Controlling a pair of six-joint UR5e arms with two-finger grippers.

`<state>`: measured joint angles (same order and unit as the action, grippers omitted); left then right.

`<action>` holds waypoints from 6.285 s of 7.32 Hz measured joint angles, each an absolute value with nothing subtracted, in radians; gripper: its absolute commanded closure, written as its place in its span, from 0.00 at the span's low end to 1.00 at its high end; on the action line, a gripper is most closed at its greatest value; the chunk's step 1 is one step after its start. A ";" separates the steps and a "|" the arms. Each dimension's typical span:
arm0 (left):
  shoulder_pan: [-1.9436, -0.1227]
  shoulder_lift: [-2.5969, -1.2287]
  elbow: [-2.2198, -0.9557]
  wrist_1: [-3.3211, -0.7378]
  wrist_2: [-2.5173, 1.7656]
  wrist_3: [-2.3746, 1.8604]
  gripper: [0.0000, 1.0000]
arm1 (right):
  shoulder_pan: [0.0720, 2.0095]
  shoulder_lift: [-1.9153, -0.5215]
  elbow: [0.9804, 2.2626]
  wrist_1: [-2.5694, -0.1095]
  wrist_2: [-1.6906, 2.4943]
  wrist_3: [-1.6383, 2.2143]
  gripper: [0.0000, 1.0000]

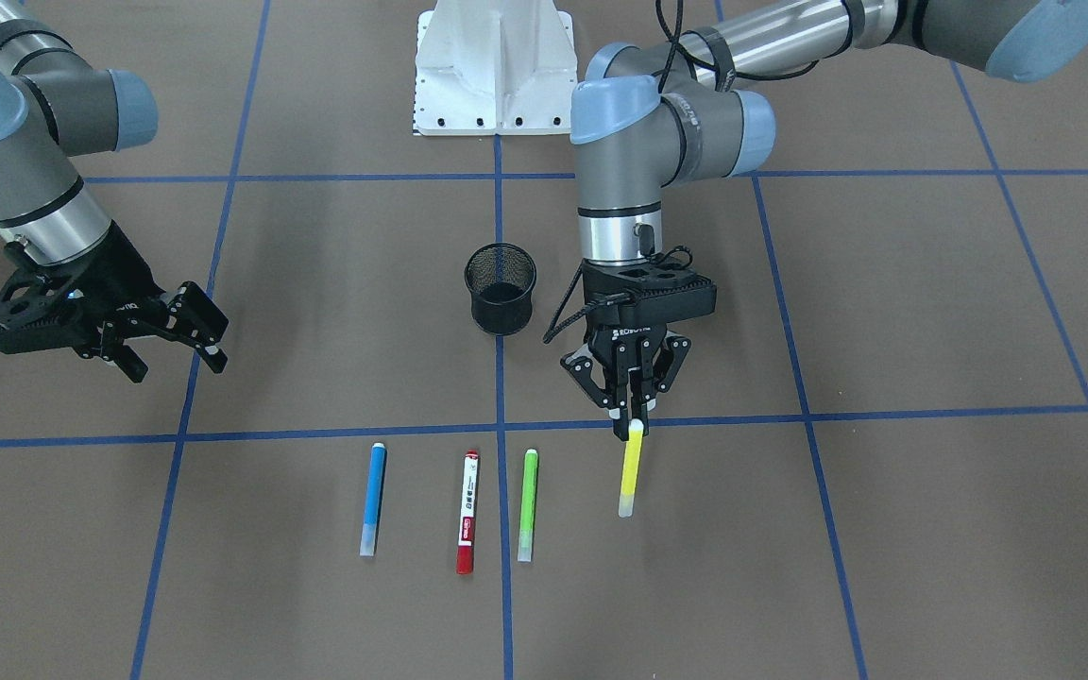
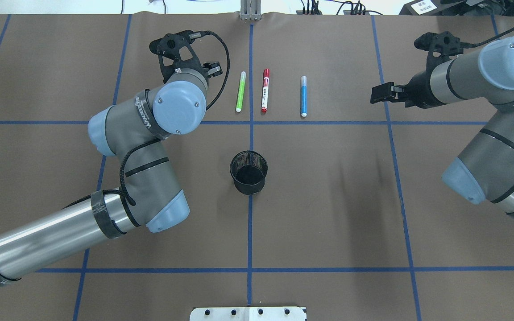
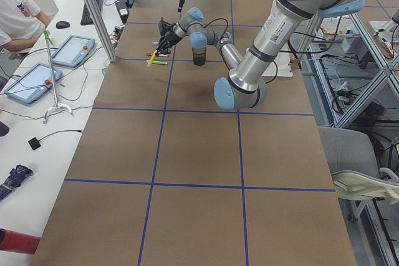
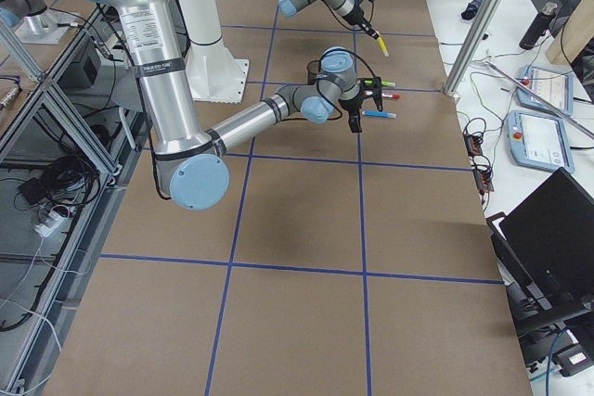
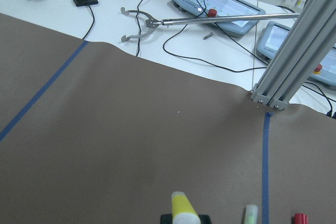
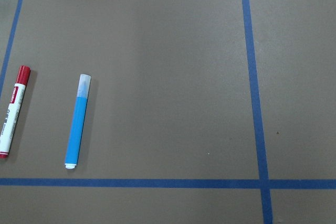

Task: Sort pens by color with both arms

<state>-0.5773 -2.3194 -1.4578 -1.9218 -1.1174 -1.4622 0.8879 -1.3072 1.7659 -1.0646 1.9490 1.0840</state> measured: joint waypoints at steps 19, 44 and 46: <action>-0.894 -1.981 -1.806 -1.722 -1.740 -0.741 0.01 | 1.057 -1.311 1.672 -1.079 2.071 0.849 0.01; -1.328 -1.523 -1.779 -1.706 -2.355 -0.236 0.00 | 1.414 -1.443 1.587 -1.494 2.316 0.032 0.01; -1.330 -1.521 -1.780 -1.706 -2.351 -0.236 0.00 | 1.417 -1.450 1.594 -1.493 2.354 0.041 0.01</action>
